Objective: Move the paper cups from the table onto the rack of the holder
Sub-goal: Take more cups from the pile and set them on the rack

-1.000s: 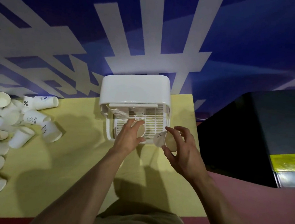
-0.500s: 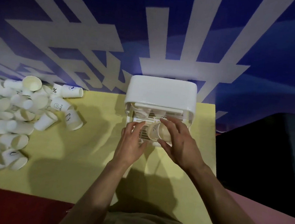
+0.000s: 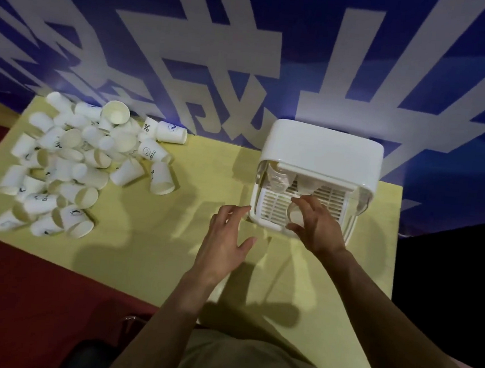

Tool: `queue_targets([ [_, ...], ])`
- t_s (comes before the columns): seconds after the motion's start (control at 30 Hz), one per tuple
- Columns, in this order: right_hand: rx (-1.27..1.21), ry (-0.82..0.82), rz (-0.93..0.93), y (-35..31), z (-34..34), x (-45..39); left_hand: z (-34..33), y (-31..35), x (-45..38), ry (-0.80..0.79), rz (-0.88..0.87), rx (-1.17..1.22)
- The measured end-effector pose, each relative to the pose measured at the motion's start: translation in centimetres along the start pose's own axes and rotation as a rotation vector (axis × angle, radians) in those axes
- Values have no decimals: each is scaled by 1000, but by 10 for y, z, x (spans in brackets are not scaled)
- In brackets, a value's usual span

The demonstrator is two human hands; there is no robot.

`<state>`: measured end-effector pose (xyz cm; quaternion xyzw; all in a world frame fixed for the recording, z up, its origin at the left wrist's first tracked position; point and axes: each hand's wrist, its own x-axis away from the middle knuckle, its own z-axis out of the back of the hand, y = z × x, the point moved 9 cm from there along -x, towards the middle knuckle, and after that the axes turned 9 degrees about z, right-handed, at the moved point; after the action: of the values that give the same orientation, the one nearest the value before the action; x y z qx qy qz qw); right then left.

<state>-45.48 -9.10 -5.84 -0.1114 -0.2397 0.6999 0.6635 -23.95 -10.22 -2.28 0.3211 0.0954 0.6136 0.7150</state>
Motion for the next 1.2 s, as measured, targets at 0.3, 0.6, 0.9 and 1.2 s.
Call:
queue_targets([
  [0.3, 50, 105, 9, -35, 9, 6, 29, -58, 5, 17, 96, 42],
  [0.6, 12, 144, 76, -136, -8, -16, 94, -159, -27, 159, 301, 88],
  [0.9, -3, 99, 35, -204, -51, -27, 112, -227, -96, 47, 418, 91],
  [1.2, 34, 82, -105, -217, -69, -31, 82, -265, -141, -161, 451, 74],
])
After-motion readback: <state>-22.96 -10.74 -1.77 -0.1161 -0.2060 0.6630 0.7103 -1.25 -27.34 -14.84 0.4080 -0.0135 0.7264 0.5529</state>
